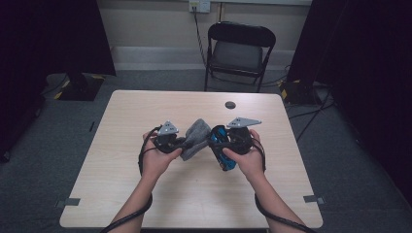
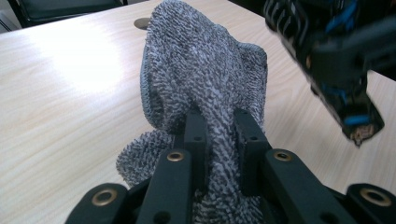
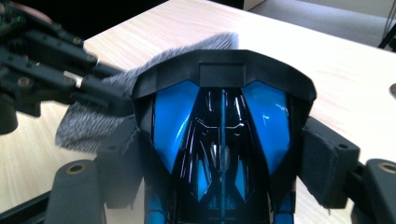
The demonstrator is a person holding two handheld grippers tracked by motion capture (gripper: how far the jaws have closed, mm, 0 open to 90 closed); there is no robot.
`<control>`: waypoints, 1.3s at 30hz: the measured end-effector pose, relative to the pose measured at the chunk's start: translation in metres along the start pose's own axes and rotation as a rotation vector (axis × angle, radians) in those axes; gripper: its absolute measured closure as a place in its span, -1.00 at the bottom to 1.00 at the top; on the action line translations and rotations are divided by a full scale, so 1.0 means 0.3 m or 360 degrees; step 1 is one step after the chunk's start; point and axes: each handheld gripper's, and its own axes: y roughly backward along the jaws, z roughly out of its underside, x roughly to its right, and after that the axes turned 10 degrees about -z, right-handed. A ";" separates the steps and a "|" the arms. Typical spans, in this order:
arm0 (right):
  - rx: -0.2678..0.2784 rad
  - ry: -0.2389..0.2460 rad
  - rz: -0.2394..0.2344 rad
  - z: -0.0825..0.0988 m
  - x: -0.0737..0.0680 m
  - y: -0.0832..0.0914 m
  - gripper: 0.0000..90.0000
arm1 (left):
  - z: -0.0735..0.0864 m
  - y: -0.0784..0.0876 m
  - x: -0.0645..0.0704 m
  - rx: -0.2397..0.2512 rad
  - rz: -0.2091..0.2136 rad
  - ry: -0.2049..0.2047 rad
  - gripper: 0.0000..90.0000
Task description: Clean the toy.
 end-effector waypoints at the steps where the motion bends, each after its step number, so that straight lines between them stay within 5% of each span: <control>1: -0.0005 0.0000 -0.0002 0.006 -0.002 -0.003 -0.43 | -0.003 -0.002 0.000 0.0006 -0.0004 -0.0006 0.74; 8: -0.0021 0.0011 -0.0025 0.028 -0.018 -0.016 -0.43 | -0.019 -0.017 0.014 0.0018 -0.0015 -0.0005 0.74; 19: -0.0039 0.0029 0.0033 0.032 -0.024 -0.025 -0.43 | -0.031 -0.022 0.054 0.0055 0.0054 -0.0021 0.74; 39: -0.0041 0.0019 0.0069 0.016 -0.012 -0.021 -0.43 | -0.021 -0.039 0.098 0.0013 0.0114 -0.0092 0.74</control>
